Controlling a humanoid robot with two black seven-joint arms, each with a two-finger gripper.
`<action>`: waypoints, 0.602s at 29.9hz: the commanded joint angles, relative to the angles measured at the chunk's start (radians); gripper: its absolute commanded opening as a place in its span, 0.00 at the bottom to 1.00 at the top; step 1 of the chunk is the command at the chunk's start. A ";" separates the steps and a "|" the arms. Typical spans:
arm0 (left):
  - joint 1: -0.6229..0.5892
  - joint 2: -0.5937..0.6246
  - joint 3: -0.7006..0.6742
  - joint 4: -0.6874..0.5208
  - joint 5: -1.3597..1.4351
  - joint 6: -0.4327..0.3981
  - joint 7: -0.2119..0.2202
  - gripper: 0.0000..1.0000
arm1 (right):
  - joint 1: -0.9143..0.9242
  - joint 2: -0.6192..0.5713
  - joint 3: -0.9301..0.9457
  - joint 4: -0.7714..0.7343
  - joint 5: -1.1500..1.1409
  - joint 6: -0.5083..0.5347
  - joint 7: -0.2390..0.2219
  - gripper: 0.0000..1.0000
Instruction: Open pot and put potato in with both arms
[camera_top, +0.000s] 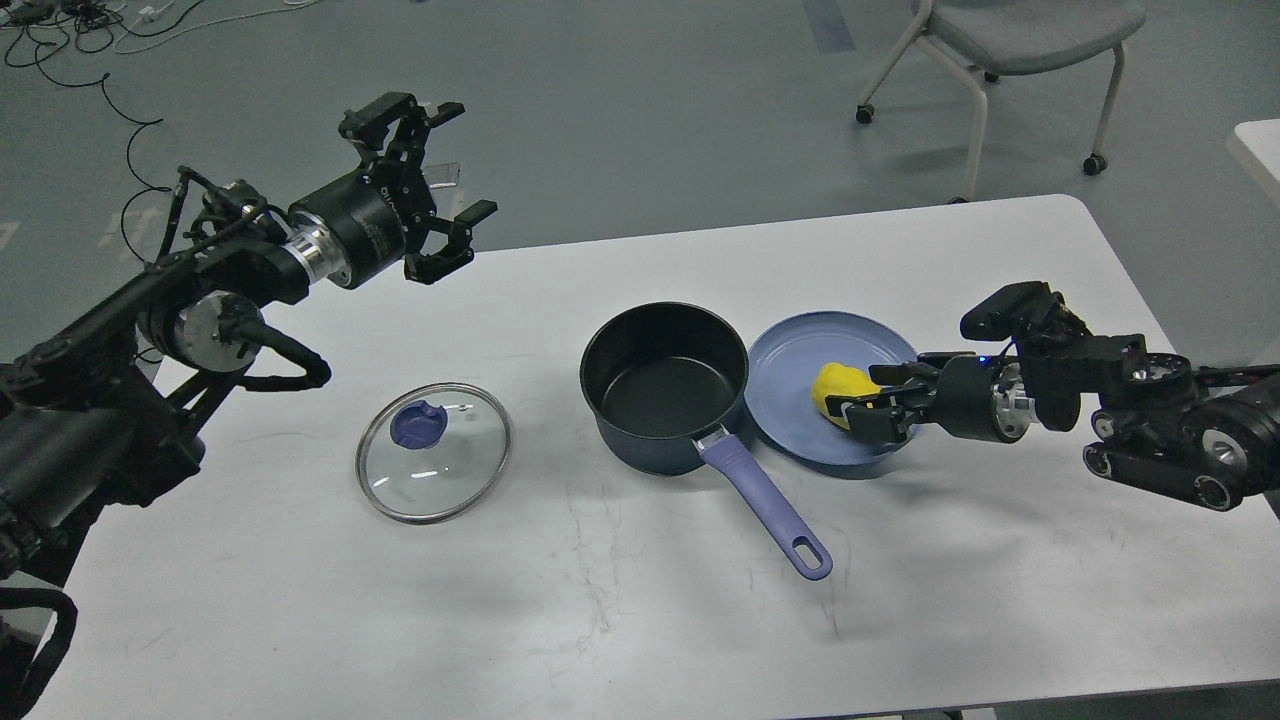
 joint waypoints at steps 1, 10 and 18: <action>0.008 -0.004 0.002 0.005 0.005 0.003 -0.007 0.98 | -0.001 0.000 -0.006 -0.006 0.000 -0.007 -0.001 0.52; 0.025 0.006 -0.002 0.011 0.002 -0.002 -0.001 0.98 | 0.100 0.002 0.005 -0.006 0.020 -0.029 -0.001 0.49; 0.044 -0.014 -0.005 0.006 0.000 0.002 -0.004 0.98 | 0.211 0.072 0.063 0.019 0.058 -0.064 -0.001 0.50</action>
